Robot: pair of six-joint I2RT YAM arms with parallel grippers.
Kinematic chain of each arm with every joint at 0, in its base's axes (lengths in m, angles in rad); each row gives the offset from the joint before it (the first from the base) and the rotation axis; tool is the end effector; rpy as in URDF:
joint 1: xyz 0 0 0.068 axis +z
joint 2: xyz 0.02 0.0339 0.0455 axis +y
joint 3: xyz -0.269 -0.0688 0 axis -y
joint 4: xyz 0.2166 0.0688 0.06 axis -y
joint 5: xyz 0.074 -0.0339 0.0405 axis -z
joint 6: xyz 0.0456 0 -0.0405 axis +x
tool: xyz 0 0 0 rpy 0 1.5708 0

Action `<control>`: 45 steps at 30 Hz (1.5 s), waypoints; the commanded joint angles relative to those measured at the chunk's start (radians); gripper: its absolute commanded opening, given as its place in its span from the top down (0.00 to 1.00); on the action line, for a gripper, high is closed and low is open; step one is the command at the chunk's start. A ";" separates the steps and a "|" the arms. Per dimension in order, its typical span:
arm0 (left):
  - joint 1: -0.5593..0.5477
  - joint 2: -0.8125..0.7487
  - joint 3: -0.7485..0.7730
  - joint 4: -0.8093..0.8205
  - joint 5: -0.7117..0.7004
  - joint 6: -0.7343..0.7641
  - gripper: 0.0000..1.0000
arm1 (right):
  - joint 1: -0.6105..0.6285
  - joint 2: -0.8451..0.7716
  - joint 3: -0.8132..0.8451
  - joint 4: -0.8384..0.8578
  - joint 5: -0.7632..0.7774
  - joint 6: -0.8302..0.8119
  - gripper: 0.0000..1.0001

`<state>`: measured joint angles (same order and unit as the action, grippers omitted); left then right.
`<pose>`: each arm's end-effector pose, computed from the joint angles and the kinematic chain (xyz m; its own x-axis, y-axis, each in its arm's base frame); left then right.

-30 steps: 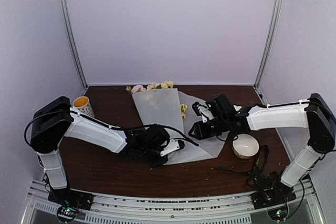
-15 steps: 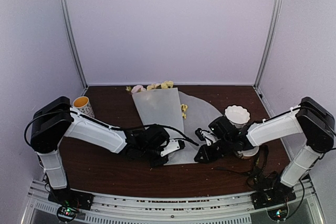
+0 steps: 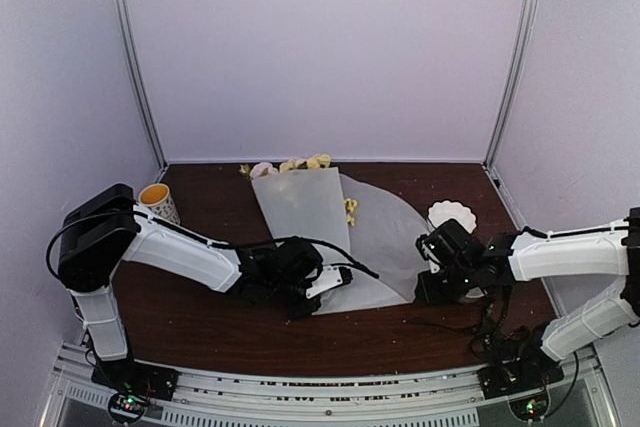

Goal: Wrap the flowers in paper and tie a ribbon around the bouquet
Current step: Press the fold line on the 2/3-folded wrapping paper, then pick up the two-thirds-folded wrapping paper from the center of the board.

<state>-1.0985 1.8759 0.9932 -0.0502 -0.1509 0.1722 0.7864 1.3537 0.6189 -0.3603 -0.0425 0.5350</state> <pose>0.1679 -0.3136 0.1452 -0.2162 0.7956 -0.5660 0.8899 0.3991 0.2210 0.1524 0.1555 0.1692 -0.9078 -0.1885 -0.3747 -0.3000 0.9161 0.2660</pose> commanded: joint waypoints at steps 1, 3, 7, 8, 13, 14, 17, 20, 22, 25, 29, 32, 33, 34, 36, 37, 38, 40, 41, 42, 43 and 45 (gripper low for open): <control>-0.001 0.041 -0.032 -0.081 0.039 -0.005 0.91 | -0.038 -0.071 0.097 -0.135 0.219 -0.027 0.71; -0.001 0.038 -0.033 -0.081 0.040 -0.006 0.91 | -0.078 -0.072 0.175 -0.193 0.308 -0.074 0.67; -0.001 0.037 -0.029 -0.085 0.043 -0.004 0.91 | -0.208 -0.079 0.254 -0.178 0.251 -0.132 0.57; -0.002 0.036 -0.029 -0.085 0.041 -0.003 0.91 | -0.233 -0.075 0.259 -0.173 0.230 -0.135 0.56; -0.001 0.035 -0.030 -0.079 0.047 -0.006 0.91 | -0.307 -0.012 0.254 -0.125 0.143 -0.143 0.46; -0.003 0.035 -0.031 -0.079 0.049 -0.007 0.91 | -0.316 0.005 0.254 -0.111 0.118 -0.139 0.46; -0.002 0.035 -0.031 -0.083 0.048 -0.003 0.91 | -0.323 0.050 0.253 -0.066 0.033 -0.126 0.46; -0.001 0.035 -0.030 -0.086 0.048 -0.001 0.91 | -0.335 0.107 0.248 -0.023 -0.022 -0.114 0.46; -0.002 0.035 -0.030 -0.088 0.048 -0.003 0.91 | -0.343 0.161 0.276 -0.042 -0.034 -0.122 0.46; -0.003 0.033 -0.029 -0.094 0.045 -0.004 0.91 | -0.343 0.222 0.320 -0.092 -0.020 -0.148 0.47; -0.003 0.028 -0.033 -0.091 0.045 -0.004 0.91 | -0.343 0.241 0.326 -0.125 0.023 -0.160 0.47; -0.002 0.027 -0.033 -0.088 0.045 -0.004 0.91 | -0.343 0.255 0.326 -0.099 -0.022 -0.165 0.47; -0.003 0.028 -0.033 -0.089 0.046 -0.004 0.91 | -0.344 0.265 0.328 -0.082 -0.049 -0.166 0.49; -0.003 0.028 -0.033 -0.089 0.046 -0.003 0.91 | -0.343 0.277 0.332 -0.066 -0.071 -0.165 0.51; -0.003 0.028 -0.034 -0.092 0.045 -0.001 0.91 | -0.343 0.301 0.344 -0.039 -0.110 -0.163 0.63; -0.003 0.028 -0.032 -0.094 0.044 -0.001 0.91 | -0.343 0.311 0.348 -0.023 -0.126 -0.160 0.71; -0.003 0.028 -0.032 -0.096 0.045 0.000 0.91 | -0.343 0.316 0.351 -0.010 -0.135 -0.158 0.78; -0.003 0.027 -0.032 -0.100 0.045 0.001 0.91 | -0.340 0.311 0.361 -0.010 -0.106 -0.156 0.89; -0.003 0.028 -0.033 -0.099 0.045 0.000 0.91 | -0.337 0.300 0.370 -0.025 -0.082 -0.160 0.94; -0.003 0.028 -0.033 -0.099 0.045 0.000 0.91 | -0.330 0.289 0.379 -0.035 -0.063 -0.167 0.98; -0.003 0.028 -0.033 -0.099 0.047 0.000 0.91 | -0.322 0.274 0.386 -0.040 -0.053 -0.178 1.00; -0.003 0.031 -0.035 -0.098 0.048 -0.002 0.91 | -0.292 0.243 0.400 -0.050 -0.046 -0.199 1.00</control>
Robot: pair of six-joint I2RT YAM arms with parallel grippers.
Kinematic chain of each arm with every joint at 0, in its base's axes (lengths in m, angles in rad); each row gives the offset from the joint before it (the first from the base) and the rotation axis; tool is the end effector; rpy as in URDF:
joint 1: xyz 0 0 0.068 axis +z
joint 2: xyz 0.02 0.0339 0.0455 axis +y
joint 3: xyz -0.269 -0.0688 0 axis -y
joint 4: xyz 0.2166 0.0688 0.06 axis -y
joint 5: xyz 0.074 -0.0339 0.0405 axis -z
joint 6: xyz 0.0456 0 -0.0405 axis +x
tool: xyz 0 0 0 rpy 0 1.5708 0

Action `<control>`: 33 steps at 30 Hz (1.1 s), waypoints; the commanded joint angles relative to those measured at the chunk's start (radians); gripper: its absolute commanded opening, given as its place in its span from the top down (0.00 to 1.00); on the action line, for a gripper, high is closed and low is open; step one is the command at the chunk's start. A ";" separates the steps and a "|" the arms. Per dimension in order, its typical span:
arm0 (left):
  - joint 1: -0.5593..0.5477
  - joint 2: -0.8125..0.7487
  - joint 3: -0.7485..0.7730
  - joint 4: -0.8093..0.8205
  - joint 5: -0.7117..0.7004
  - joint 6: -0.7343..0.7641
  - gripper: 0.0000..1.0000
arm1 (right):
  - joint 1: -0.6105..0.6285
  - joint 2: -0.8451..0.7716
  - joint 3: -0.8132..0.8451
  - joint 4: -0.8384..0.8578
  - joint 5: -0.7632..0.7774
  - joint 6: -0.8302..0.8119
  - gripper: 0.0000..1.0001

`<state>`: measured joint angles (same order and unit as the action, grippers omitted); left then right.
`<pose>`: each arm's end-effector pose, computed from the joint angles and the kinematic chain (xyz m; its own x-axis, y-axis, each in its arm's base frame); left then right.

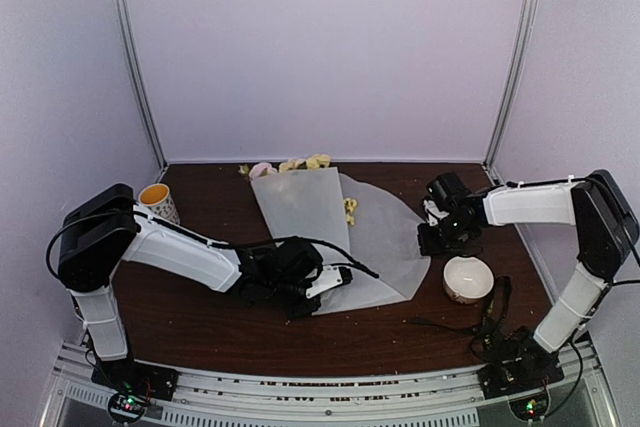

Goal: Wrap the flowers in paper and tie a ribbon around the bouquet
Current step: Pick up the two-thirds-folded wrapping paper from the center of the board, then fold the two-thirds-folded wrapping paper at the center of the board.

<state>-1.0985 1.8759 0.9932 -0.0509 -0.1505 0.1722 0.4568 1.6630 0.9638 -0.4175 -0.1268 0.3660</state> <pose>0.1678 -0.3135 0.1452 -0.2163 0.7959 -0.5655 0.8901 0.3988 0.2207 0.2680 0.1381 0.1807 -0.9275 -0.0603 -0.3689 -0.1664 0.9503 0.2631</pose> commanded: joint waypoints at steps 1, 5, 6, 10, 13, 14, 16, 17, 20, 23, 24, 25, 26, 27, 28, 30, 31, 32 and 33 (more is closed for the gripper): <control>-0.003 0.030 -0.035 -0.097 0.048 -0.003 0.91 | 0.053 -0.086 0.062 0.001 0.041 -0.034 1.00; -0.002 0.032 -0.034 -0.098 0.051 -0.003 0.91 | 0.137 -0.151 0.094 0.016 -0.004 -0.029 1.00; -0.003 0.032 -0.035 -0.099 0.052 -0.004 0.90 | 0.166 -0.160 0.111 0.029 -0.017 -0.031 1.00; -0.003 0.032 -0.034 -0.101 0.058 -0.005 0.87 | 0.276 -0.150 0.198 0.074 -0.070 -0.053 1.00; -0.003 0.031 -0.033 -0.105 0.059 -0.009 0.86 | 0.318 -0.104 0.253 0.140 -0.132 -0.047 1.00; -0.003 0.031 -0.033 -0.106 0.061 -0.010 0.86 | 0.331 -0.080 0.274 0.155 -0.152 -0.047 1.00; -0.003 0.031 -0.034 -0.105 0.063 -0.013 0.86 | 0.345 -0.026 0.324 0.171 -0.186 -0.054 1.00; -0.003 0.031 -0.037 -0.103 0.063 -0.015 0.86 | 0.350 0.001 0.343 0.194 -0.199 -0.055 1.00; -0.003 0.031 -0.038 -0.100 0.064 -0.015 0.86 | 0.354 0.089 0.404 0.226 -0.258 -0.038 1.00; -0.003 0.031 -0.038 -0.100 0.065 -0.014 0.85 | 0.354 0.173 0.436 0.280 -0.289 -0.013 1.00; -0.003 0.030 -0.038 -0.100 0.065 -0.012 0.86 | 0.354 0.197 0.449 0.286 -0.292 -0.009 1.00; -0.003 0.031 -0.038 -0.100 0.066 -0.011 0.85 | 0.353 0.221 0.469 0.291 -0.299 -0.008 1.00; -0.003 0.030 -0.039 -0.099 0.067 -0.010 0.85 | 0.354 0.247 0.488 0.295 -0.304 -0.004 1.00; -0.004 0.031 -0.040 -0.099 0.067 -0.010 0.85 | 0.354 0.275 0.507 0.297 -0.316 -0.004 1.00; -0.003 0.031 -0.040 -0.099 0.069 -0.009 0.85 | 0.355 0.303 0.529 0.296 -0.333 -0.005 1.00; -0.003 0.031 -0.041 -0.099 0.069 -0.008 0.85 | 0.356 0.365 0.580 0.282 -0.348 -0.006 1.00; -0.003 0.031 -0.041 -0.099 0.069 -0.008 0.85 | 0.357 0.395 0.603 0.274 -0.356 -0.006 1.00; -0.003 0.031 -0.041 -0.099 0.069 -0.008 0.85 | 0.358 0.419 0.622 0.267 -0.363 -0.003 1.00; -0.003 0.031 -0.041 -0.099 0.069 -0.009 0.85 | 0.359 0.445 0.639 0.267 -0.375 0.005 1.00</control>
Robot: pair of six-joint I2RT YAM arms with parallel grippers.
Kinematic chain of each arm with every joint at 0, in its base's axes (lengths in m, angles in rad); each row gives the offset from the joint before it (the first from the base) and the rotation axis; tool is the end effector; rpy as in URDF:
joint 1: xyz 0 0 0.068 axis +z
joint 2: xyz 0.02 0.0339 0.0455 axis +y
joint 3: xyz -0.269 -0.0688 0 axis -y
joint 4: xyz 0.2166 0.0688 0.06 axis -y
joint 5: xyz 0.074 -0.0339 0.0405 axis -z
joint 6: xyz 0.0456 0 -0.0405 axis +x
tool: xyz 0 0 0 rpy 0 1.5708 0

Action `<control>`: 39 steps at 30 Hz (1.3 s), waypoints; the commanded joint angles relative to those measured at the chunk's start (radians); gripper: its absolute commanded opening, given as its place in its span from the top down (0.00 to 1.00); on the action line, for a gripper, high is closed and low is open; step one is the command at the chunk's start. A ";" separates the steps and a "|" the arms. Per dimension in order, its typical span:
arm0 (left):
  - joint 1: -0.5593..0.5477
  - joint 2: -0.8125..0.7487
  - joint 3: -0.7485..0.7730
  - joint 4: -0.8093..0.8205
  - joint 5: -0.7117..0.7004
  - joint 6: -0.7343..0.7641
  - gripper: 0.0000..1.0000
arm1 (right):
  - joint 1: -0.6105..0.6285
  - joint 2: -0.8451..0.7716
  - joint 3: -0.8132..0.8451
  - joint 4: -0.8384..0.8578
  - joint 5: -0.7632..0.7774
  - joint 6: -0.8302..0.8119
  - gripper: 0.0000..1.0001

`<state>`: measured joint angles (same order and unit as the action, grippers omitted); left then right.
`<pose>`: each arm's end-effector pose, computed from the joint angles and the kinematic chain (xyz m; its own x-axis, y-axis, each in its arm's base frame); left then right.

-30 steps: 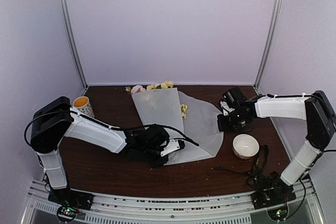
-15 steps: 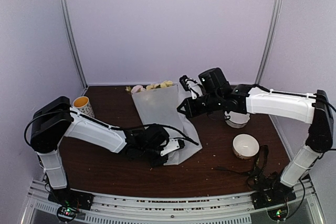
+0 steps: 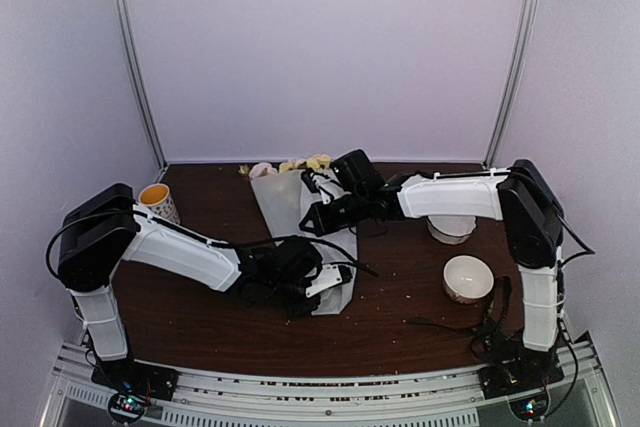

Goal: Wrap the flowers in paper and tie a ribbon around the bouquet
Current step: Fold the two-thirds-folded wrapping paper at the center of the board.

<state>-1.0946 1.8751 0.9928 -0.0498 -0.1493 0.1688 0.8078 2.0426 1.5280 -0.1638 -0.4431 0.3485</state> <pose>0.1690 -0.3129 0.1454 -0.2220 0.7928 -0.5676 0.8881 0.4047 0.2179 0.2969 0.3388 0.2264 -0.7094 -0.2955 -0.6399 -0.6824 0.5149 0.5188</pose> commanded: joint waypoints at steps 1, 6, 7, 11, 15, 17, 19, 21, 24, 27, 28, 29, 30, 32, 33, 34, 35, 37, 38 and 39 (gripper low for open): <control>-0.007 0.031 -0.040 -0.101 0.067 -0.005 0.85 | 0.008 0.085 0.083 0.021 -0.071 0.031 1.00; -0.007 -0.001 -0.057 -0.074 0.052 -0.007 0.82 | 0.009 0.150 0.091 0.051 -0.080 0.045 1.00; -0.007 -0.019 -0.064 -0.062 0.050 -0.008 0.80 | 0.008 0.163 0.092 0.050 -0.077 0.044 1.00; -0.007 -0.092 -0.062 -0.053 0.056 -0.009 0.68 | 0.009 0.218 0.095 0.055 -0.085 0.049 1.00; -0.007 -0.192 -0.063 -0.056 0.081 -0.014 0.61 | 0.009 0.235 0.073 0.086 -0.103 0.067 1.00; -0.006 -0.253 -0.088 -0.046 0.102 -0.015 0.60 | 0.008 0.230 0.065 0.090 -0.095 0.070 1.00; 0.000 -0.311 -0.109 -0.051 0.130 -0.016 0.60 | 0.008 0.225 0.065 0.080 -0.085 0.069 1.00; 0.016 -0.363 -0.134 -0.048 0.162 -0.029 0.61 | 0.009 0.221 0.064 0.078 -0.087 0.072 1.00; 0.096 -0.432 -0.203 0.030 0.255 -0.122 0.61 | 0.009 0.207 0.055 0.098 -0.100 0.096 1.00; 0.224 -0.464 -0.252 0.117 0.312 -0.272 0.61 | 0.009 0.185 0.040 0.151 -0.131 0.143 1.00; 0.256 -0.463 -0.257 0.140 0.311 -0.312 0.62 | 0.009 0.179 0.039 0.160 -0.132 0.156 1.00; 0.277 -0.457 -0.256 0.155 0.296 -0.345 0.62 | 0.010 0.177 0.039 0.163 -0.132 0.171 1.00; 0.290 -0.440 -0.249 0.158 0.266 -0.368 0.62 | 0.008 0.174 0.037 0.174 -0.133 0.186 1.00; 0.308 -0.396 -0.219 0.151 0.194 -0.406 0.58 | 0.006 0.172 0.029 0.211 -0.139 0.232 1.00; 0.319 -0.370 -0.204 0.150 0.178 -0.426 0.53 | 0.006 0.172 0.026 0.230 -0.141 0.254 1.00; 0.335 -0.342 -0.192 0.154 0.189 -0.452 0.51 | 0.006 0.172 0.025 0.245 -0.139 0.273 1.00; 0.352 -0.320 -0.184 0.165 0.214 -0.475 0.49 | 0.006 0.170 0.022 0.258 -0.131 0.288 1.00; 0.383 -0.288 -0.187 0.218 0.281 -0.522 0.45 | 0.005 0.154 0.005 0.296 -0.109 0.314 1.00; 0.393 -0.278 -0.192 0.246 0.311 -0.542 0.44 | 0.005 0.146 -0.008 0.327 -0.099 0.328 1.00; 0.400 -0.269 -0.191 0.263 0.331 -0.557 0.42 | 0.006 0.136 -0.022 0.346 -0.085 0.338 1.00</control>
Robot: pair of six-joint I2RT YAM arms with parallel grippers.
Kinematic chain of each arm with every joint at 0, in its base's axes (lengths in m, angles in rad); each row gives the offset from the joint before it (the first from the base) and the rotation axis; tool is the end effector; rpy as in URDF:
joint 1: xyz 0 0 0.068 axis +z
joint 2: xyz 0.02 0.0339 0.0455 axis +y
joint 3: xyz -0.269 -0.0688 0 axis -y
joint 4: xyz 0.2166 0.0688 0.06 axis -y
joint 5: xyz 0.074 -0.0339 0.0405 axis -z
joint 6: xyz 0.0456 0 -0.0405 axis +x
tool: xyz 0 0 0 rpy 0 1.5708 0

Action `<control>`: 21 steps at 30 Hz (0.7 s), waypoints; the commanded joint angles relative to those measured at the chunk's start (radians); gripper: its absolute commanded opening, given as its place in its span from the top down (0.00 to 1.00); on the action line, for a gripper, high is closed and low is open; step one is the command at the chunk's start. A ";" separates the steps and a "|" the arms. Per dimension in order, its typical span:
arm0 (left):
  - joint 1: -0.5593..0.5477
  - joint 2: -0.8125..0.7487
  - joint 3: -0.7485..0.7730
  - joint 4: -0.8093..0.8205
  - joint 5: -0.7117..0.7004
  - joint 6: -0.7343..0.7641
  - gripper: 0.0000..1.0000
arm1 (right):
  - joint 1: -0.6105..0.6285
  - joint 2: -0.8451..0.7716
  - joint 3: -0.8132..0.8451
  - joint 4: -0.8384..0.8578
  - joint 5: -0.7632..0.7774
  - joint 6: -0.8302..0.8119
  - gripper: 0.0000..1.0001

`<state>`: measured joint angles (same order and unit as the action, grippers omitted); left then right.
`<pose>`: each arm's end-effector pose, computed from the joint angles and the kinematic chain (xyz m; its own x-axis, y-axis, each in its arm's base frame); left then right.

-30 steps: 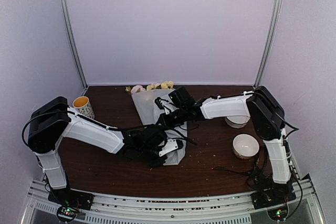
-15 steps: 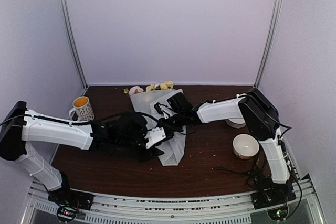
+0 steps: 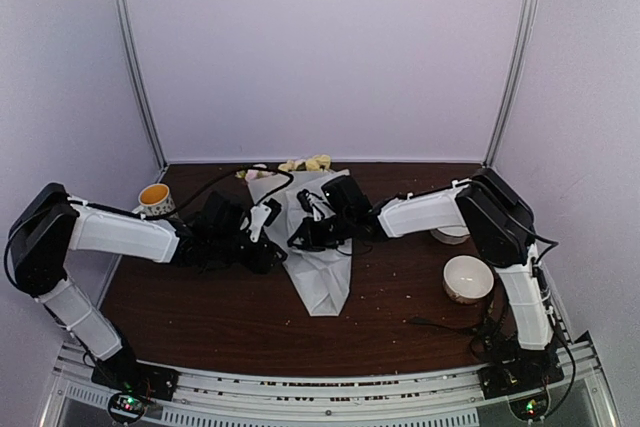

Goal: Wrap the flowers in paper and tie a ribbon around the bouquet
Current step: Fold the two-thirds-folded wrapping paper at the center of the board.

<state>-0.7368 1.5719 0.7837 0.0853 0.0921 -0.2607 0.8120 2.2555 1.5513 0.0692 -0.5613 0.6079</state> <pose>0.2243 -0.2092 0.1940 -0.6484 0.2417 -0.7219 0.5733 0.7790 -0.2541 0.3159 0.3684 0.1606 -0.8543 -0.1983 -0.4805 -0.5132 0.4687 0.7190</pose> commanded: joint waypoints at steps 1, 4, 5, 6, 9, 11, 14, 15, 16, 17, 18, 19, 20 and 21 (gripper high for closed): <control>0.043 0.043 0.025 0.130 0.102 -0.131 0.41 | 0.001 -0.086 -0.058 0.127 0.048 0.084 1.00; 0.043 0.070 0.059 0.104 0.135 -0.121 0.38 | 0.003 -0.106 -0.085 0.152 0.092 0.099 1.00; 0.043 0.075 0.067 0.097 0.143 -0.116 0.38 | 0.006 -0.109 -0.088 0.155 0.103 0.097 1.00; 0.043 0.072 0.068 0.100 0.147 -0.115 0.37 | 0.009 -0.111 -0.089 0.156 0.113 0.095 1.00; 0.043 0.034 0.036 0.157 0.164 -0.121 0.34 | 0.023 -0.110 -0.089 0.159 0.146 0.084 1.00; 0.043 0.010 0.027 0.178 0.182 -0.126 0.31 | 0.032 -0.107 -0.092 0.166 0.173 0.088 1.00; 0.043 0.026 0.063 0.142 0.243 -0.139 0.28 | 0.037 -0.106 -0.098 0.194 0.196 0.113 1.00; 0.043 0.037 0.079 0.126 0.265 -0.147 0.27 | 0.039 -0.107 -0.099 0.197 0.206 0.115 1.00; 0.043 0.044 0.081 0.128 0.287 -0.160 0.27 | 0.041 -0.107 -0.096 0.197 0.220 0.112 1.00; 0.043 0.045 0.071 0.149 0.300 -0.171 0.27 | 0.043 -0.109 -0.094 0.190 0.230 0.107 1.00; 0.043 0.043 0.062 0.172 0.304 -0.181 0.27 | 0.045 -0.108 -0.093 0.182 0.237 0.102 1.00; 0.043 0.043 0.061 0.169 0.296 -0.186 0.26 | 0.046 -0.108 -0.092 0.179 0.244 0.102 1.00; 0.045 0.045 0.067 0.156 0.290 -0.188 0.26 | 0.048 -0.107 -0.094 0.178 0.249 0.104 1.00; 0.045 0.048 0.072 0.149 0.291 -0.189 0.26 | 0.049 -0.107 -0.095 0.178 0.252 0.103 1.00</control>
<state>-0.6868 1.6127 0.8318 0.1715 0.3187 -0.4175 0.8471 2.1853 1.4624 0.2276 -0.3767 0.7074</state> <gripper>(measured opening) 0.737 0.007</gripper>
